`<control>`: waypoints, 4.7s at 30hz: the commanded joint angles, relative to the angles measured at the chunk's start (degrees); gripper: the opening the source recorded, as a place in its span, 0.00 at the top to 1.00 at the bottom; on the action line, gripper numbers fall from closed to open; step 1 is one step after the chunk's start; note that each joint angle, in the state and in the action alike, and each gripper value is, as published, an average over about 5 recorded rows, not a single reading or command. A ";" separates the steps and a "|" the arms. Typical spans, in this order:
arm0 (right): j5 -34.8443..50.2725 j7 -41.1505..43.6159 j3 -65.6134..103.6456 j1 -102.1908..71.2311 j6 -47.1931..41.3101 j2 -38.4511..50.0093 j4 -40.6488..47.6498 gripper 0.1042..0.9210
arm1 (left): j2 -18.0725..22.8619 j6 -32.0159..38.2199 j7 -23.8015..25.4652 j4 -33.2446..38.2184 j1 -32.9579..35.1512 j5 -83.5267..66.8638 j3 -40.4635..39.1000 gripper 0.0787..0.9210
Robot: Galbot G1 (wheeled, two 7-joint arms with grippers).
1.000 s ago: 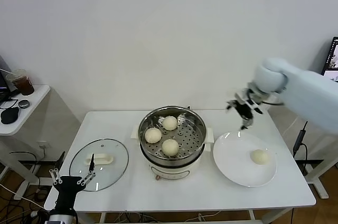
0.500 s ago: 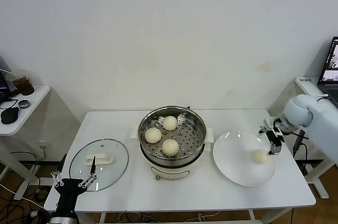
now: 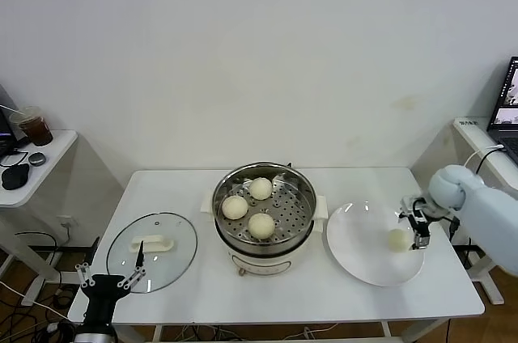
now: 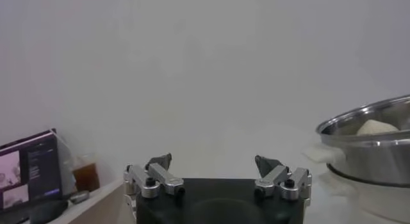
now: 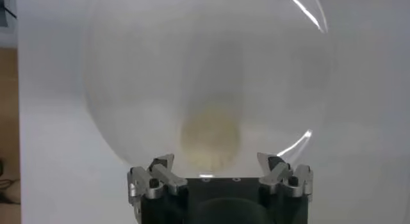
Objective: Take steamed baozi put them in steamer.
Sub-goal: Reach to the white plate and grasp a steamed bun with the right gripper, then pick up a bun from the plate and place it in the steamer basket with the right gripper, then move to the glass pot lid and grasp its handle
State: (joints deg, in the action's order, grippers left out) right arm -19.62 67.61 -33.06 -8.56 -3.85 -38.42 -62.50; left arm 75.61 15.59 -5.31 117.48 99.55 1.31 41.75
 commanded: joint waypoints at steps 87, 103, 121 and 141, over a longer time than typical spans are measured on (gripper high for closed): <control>38.19 -13.34 -35.02 33.24 -33.82 -21.85 -14.88 0.32 | 0.04 0.17 0.02 -0.18 -2.23 -1.01 -0.42 0.12; 48.53 -30.85 -13.32 22.92 -33.02 2.92 -38.18 0.12 | -0.17 -0.01 -0.76 -0.23 -2.84 -2.54 -0.88 0.12; 21.05 -55.37 58.26 -63.95 14.19 -14.67 -42.66 0.12 | 1.09 1.02 -2.48 -0.31 -2.95 -2.70 -3.26 0.12; 30.82 -56.00 89.39 -84.60 16.14 -44.15 -47.44 0.12 | -7.01 -0.04 -16.66 -18.76 -4.57 63.06 4.79 0.12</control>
State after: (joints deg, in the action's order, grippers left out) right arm 6.45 14.70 39.25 -79.92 15.20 -72.01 -107.00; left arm 75.24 17.29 -15.71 110.00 95.34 22.20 41.54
